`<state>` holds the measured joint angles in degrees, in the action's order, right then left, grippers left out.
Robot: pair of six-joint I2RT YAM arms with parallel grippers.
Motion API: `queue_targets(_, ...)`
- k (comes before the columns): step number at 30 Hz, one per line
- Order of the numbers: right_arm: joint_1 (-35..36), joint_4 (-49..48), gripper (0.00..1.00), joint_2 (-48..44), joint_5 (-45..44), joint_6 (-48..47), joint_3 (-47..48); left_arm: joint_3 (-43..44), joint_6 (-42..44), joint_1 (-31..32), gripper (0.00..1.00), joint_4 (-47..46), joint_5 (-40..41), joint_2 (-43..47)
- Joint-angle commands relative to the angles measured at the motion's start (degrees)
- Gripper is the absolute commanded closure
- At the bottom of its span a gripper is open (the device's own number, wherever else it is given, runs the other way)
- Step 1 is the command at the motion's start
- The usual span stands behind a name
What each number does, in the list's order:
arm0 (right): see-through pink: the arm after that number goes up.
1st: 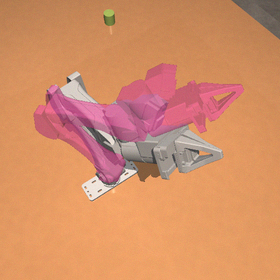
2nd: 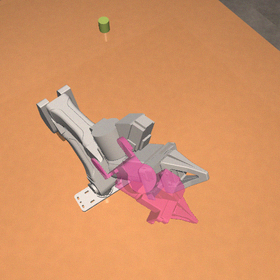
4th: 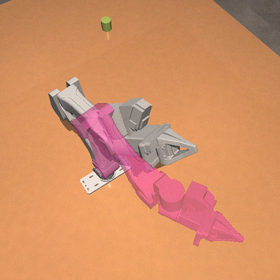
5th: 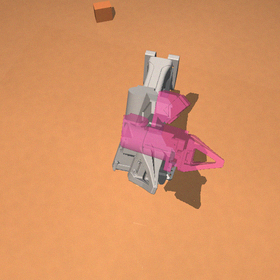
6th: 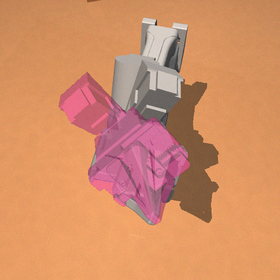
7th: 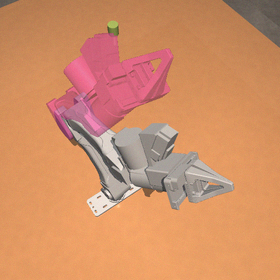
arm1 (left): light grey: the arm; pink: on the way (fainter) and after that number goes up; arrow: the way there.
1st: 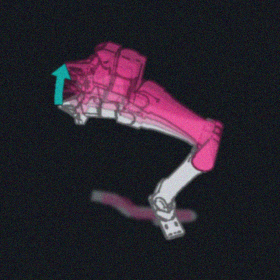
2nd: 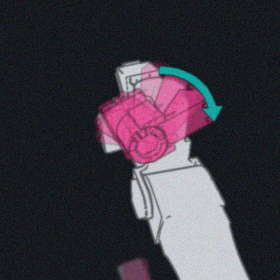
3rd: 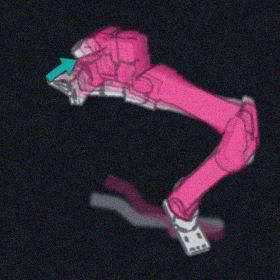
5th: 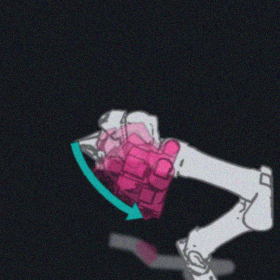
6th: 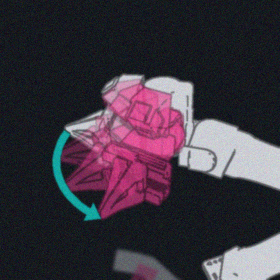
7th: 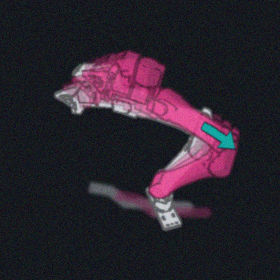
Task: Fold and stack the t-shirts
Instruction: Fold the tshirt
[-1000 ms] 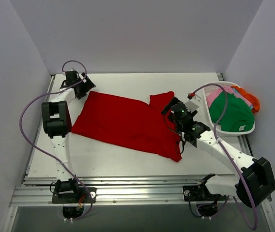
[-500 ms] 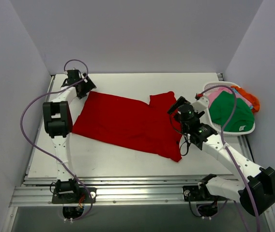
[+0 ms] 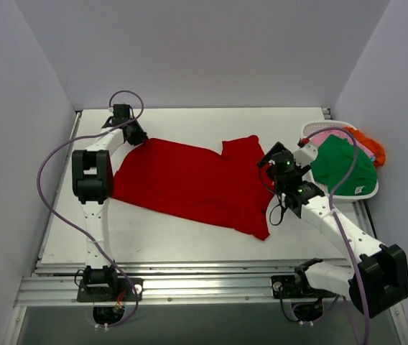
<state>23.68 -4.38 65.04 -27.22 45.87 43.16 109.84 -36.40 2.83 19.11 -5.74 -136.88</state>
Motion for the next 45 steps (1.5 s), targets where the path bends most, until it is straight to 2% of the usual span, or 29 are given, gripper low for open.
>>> queue_targets(1,-2.3,-4.6,0.24,5.1,1.2,-0.9,0.3,1.5,0.5,-0.6,0.76,1.5,0.5,-0.5)
queue_targets(4,-3.1,-6.9,0.26,11.1,2.1,-1.3,3.7,1.2,0.4,-0.6,0.96,1.6,1.0,-0.1)
queue_targets(5,-3.2,-7.7,0.26,12.9,2.5,-1.7,4.6,0.8,0.4,-0.7,0.97,1.5,1.4,0.1)
queue_targets(12,-5.0,-13.3,0.27,31.1,7.5,-5.8,19.2,-4.5,0.0,-2.6,0.98,-1.4,3.0,3.5)
queue_targets(17,-7.4,-12.8,0.28,44.4,9.5,-9.2,32.7,-6.7,-0.3,-5.3,0.98,-2.8,1.4,4.4)
queue_targets(27,-11.9,-12.3,0.3,64.7,15.8,-11.4,50.0,-6.8,-0.9,-7.1,0.98,-3.7,-0.7,3.8)
queue_targets(37,-7.3,-11.5,0.31,75.0,18.2,-12.8,61.6,-6.1,-0.3,-7.0,0.98,-3.4,-1.2,3.3)
queue_targets(42,-5.6,-11.6,0.31,75.9,17.6,-12.7,62.5,-5.1,-0.2,-7.0,0.98,-2.4,-1.4,2.6)
queue_targets(45,-5.5,-12.1,0.38,75.5,17.2,-12.6,61.4,-5.1,-0.3,-7.0,0.98,-2.6,-1.4,2.6)
